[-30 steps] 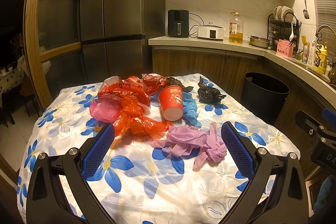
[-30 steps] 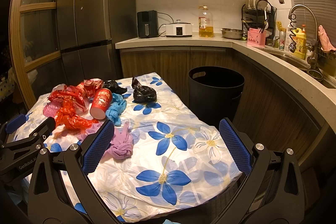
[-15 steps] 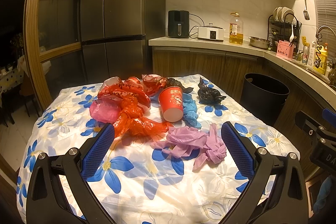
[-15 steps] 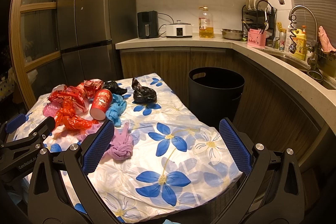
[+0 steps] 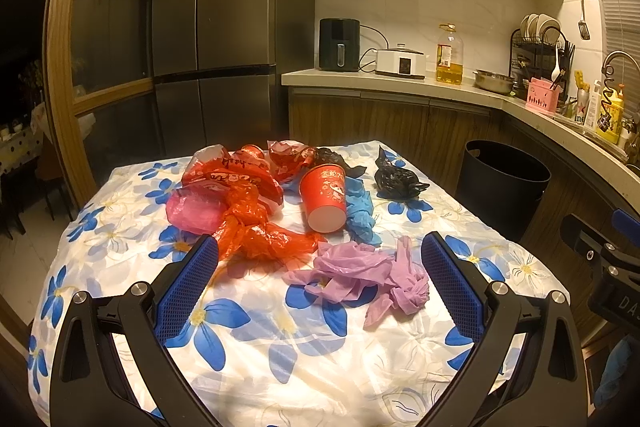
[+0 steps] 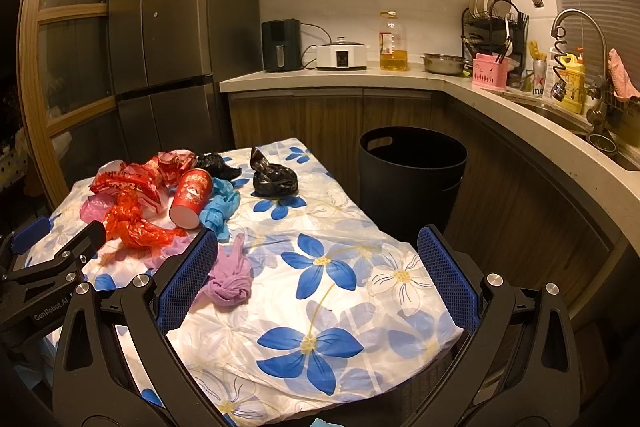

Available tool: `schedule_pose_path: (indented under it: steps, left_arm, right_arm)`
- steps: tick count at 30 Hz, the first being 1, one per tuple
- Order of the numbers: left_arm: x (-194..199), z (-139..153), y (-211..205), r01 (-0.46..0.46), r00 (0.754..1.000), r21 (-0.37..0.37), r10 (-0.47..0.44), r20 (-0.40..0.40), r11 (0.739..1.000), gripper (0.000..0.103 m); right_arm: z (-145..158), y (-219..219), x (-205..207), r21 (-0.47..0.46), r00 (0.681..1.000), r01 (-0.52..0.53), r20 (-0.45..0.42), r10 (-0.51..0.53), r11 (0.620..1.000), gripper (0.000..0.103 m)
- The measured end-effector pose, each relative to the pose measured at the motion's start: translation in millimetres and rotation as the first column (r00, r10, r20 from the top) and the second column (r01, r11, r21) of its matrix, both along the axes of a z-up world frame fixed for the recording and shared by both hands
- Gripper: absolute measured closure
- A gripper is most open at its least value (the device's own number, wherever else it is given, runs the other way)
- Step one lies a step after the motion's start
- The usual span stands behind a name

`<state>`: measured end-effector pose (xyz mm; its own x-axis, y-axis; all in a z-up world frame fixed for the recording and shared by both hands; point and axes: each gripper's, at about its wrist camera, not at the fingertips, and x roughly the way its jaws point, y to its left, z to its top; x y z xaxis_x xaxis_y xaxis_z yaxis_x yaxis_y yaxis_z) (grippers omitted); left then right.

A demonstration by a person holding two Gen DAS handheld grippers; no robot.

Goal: Collect trash
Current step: 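Grasp a purple glove with the right tool while the left tool grasps another purple glove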

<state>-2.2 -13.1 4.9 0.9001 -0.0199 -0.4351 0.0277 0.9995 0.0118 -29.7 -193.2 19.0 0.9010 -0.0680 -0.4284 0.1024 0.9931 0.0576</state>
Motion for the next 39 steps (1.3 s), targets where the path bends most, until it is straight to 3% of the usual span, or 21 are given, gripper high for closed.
schedule_pose_path:
  steps: [11, 24, 32, 39]
  left_arm:
    - [2.1, -4.8, 4.0, -0.018, 1.0, 0.003, 0.018, 0.01, 1.0, 0.005]
    - [6.6, -40.9, 52.8, -0.196, 0.978, -0.04, 0.198, 0.06, 0.98, 0.005]
    - [19.2, -59.3, 58.0, -0.183, 0.982, -0.065, 0.185, 0.039, 0.981, 0.005]
    - [31.7, -68.5, 54.6, -0.181, 0.982, -0.079, 0.184, 0.033, 0.98, 0.006]
  right_arm:
    - [-1.7, -1.9, 2.5, 0.0, 1.0, -0.012, 0.011, 0.012, 1.0, 0.004]
    - [-55.0, 13.7, 36.1, 0.02, 0.99, -0.136, 0.024, 0.136, 0.99, 0.005]
    - [-113.1, 41.5, 74.9, 0.063, 0.961, -0.269, -0.048, 0.272, 0.961, 0.028]
    - [-134.7, 56.0, 96.4, 0.077, 0.94, -0.326, -0.081, 0.332, 0.942, 0.042]
